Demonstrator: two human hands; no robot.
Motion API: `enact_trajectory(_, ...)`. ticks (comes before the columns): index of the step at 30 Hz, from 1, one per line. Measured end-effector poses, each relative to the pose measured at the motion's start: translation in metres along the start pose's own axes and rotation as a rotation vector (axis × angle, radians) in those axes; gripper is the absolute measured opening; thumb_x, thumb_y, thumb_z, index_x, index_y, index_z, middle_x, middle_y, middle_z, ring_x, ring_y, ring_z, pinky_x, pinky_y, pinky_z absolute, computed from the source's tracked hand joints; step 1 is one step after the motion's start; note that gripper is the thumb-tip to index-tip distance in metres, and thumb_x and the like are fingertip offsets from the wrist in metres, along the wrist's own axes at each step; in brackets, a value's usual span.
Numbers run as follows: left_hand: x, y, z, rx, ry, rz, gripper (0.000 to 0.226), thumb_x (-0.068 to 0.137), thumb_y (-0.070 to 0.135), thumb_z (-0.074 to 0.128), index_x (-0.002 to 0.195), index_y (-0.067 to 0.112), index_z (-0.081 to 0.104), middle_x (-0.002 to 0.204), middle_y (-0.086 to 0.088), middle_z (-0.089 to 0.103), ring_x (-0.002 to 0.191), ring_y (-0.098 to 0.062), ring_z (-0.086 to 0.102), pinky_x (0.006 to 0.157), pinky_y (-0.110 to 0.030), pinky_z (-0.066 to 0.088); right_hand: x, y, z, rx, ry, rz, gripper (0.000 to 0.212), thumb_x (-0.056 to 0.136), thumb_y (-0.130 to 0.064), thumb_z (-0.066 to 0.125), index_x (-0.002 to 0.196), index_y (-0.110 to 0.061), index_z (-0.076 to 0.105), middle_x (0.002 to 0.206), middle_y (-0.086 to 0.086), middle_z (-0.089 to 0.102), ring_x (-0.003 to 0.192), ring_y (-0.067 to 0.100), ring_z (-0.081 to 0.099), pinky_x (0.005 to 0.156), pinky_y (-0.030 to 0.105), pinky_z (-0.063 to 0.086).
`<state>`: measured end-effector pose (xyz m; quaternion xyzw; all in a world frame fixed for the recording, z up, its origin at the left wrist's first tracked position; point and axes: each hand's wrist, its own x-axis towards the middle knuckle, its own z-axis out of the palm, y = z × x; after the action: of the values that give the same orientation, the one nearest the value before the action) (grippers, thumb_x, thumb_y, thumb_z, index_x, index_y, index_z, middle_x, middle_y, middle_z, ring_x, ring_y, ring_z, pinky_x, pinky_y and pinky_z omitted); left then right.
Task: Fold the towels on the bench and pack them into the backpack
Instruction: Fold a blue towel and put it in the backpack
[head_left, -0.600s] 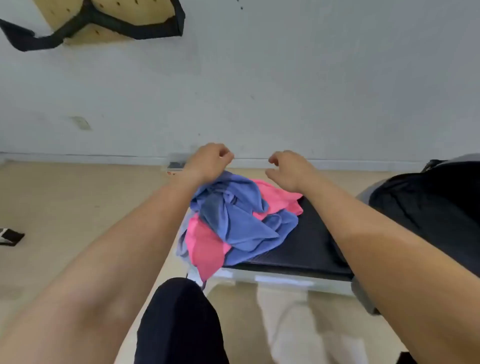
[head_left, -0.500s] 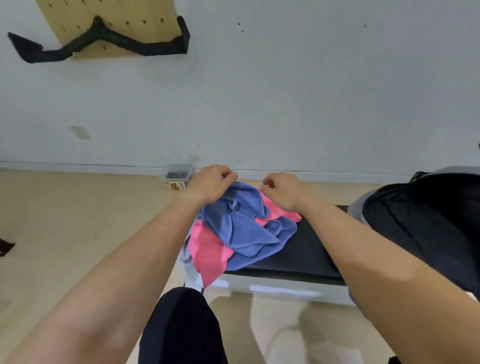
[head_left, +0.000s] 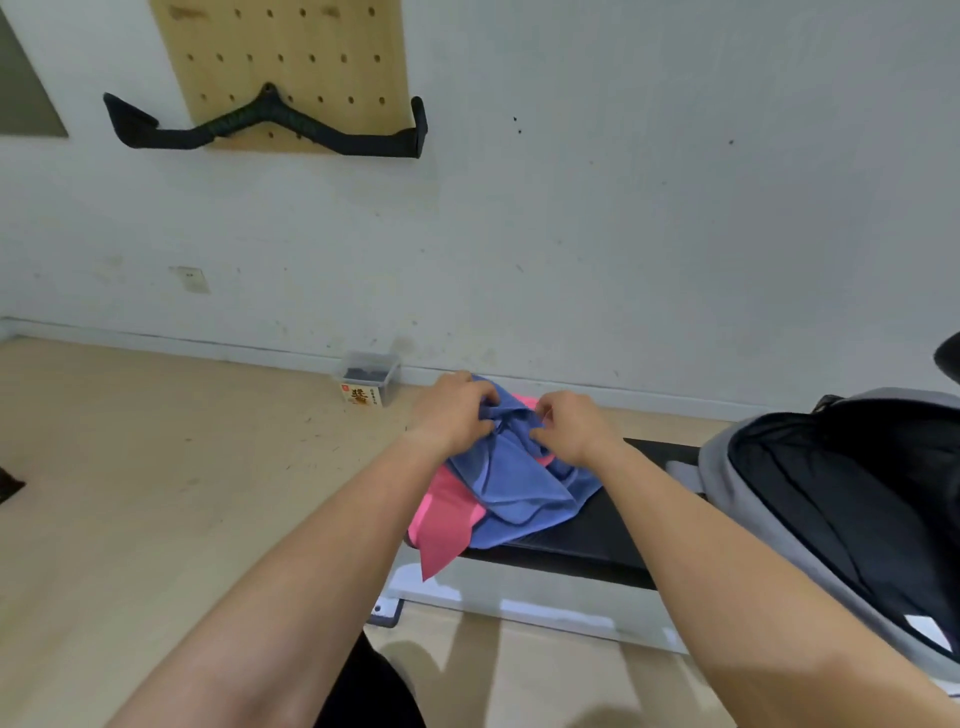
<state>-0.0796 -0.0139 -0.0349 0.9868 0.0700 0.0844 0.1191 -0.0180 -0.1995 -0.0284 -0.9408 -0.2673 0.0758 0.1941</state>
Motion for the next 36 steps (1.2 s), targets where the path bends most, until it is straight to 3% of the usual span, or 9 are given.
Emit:
enact_trajectory(2,0.003,-0.002,0.000,-0.030,0.049,0.020,0.016,0.086,0.031,0.064,0.102,0.029,0.068,0.106,-0.003,0.055,0.102,-0.026,0.057,0.080,-0.040,0.050,0.007,0.003,-0.001,0.057,0.031,-0.030,0.004,0.085,-0.020,0.059,0.083,-0.019,0.056,0.082,0.003,0.061,0.081,0.028,0.058,0.071,0.038,0.050)
enact_trajectory(7,0.012,-0.006,-0.020,-0.108,0.165,0.004,0.012,0.092,0.035,0.058,0.096,0.025,0.063,0.096,0.001,0.066,0.090,-0.025,0.061,0.070,-0.036,0.046,0.024,0.006,-0.030,0.334,0.215,-0.073,0.004,0.098,-0.016,0.050,0.093,-0.017,0.050,0.071,-0.001,0.054,0.073,0.025,0.050,0.064,0.029,0.031)
enact_trajectory(12,0.017,-0.004,-0.055,-0.208,0.174,-0.061,0.022,0.091,0.045,0.061,0.088,0.023,0.058,0.081,0.003,0.062,0.076,-0.023,0.058,0.066,-0.037,0.046,0.036,-0.010,-0.086,0.344,0.386,-0.124,0.005,0.096,-0.021,0.045,0.094,-0.022,0.050,0.066,0.001,0.053,0.069,0.028,0.054,0.064,0.033,0.036)
enact_trajectory(17,0.022,-0.006,-0.093,-0.275,0.215,-0.083,0.020,0.095,0.040,0.058,0.087,0.022,0.060,0.081,0.001,0.063,0.079,-0.026,0.059,0.071,-0.040,0.049,0.027,-0.018,-0.147,0.239,0.548,-0.103,0.010,0.098,-0.029,0.038,0.100,-0.026,0.048,0.081,0.008,0.061,0.079,0.031,0.057,0.071,0.041,0.047)
enact_trajectory(23,0.027,0.015,-0.125,-0.307,0.219,-0.037,0.014,0.094,0.037,0.060,0.087,0.025,0.062,0.083,0.004,0.064,0.077,-0.019,0.059,0.071,-0.036,0.048,0.002,-0.014,-0.205,-0.013,0.678,0.004,0.012,0.102,-0.026,0.035,0.105,-0.022,0.046,0.084,0.004,0.053,0.078,0.032,0.054,0.068,0.040,0.042)
enact_trajectory(27,0.023,0.034,-0.117,-0.352,0.114,-0.008,0.018,0.096,0.034,0.057,0.082,0.023,0.061,0.078,0.004,0.061,0.071,-0.017,0.056,0.062,-0.032,0.043,-0.018,0.005,-0.223,-0.070,0.727,0.077,0.012,0.100,-0.021,0.033,0.106,-0.020,0.044,0.085,0.005,0.056,0.076,0.031,0.054,0.065,0.040,0.041)
enact_trajectory(31,0.014,0.033,-0.077,-0.204,-0.036,-0.007,0.032,0.098,0.029,0.054,0.068,0.019,0.047,0.068,0.001,0.053,0.071,-0.025,0.051,0.057,-0.034,0.032,-0.038,0.042,-0.221,-0.098,0.713,0.228,0.013,0.095,-0.013,0.038,0.105,-0.018,0.044,0.086,0.008,0.055,0.075,0.033,0.053,0.065,0.039,0.039)
enact_trajectory(33,0.011,0.030,-0.067,-0.197,-0.033,-0.037,0.035,0.098,0.027,0.054,0.066,0.018,0.045,0.065,-0.001,0.051,0.071,-0.027,0.050,0.058,-0.035,0.031,-0.048,0.064,-0.217,-0.100,0.680,0.294,0.015,0.093,-0.011,0.040,0.106,-0.017,0.044,0.088,0.009,0.056,0.076,0.033,0.053,0.066,0.038,0.040)
enact_trajectory(36,0.020,0.050,-0.084,-0.307,0.108,-0.041,0.039,0.098,0.028,0.055,0.063,0.017,0.043,0.060,0.000,0.045,0.065,-0.024,0.044,0.057,-0.035,0.030,-0.058,0.087,-0.215,-0.084,0.649,0.371,0.014,0.094,-0.013,0.042,0.107,-0.016,0.044,0.087,0.009,0.053,0.076,0.033,0.053,0.066,0.038,0.041)
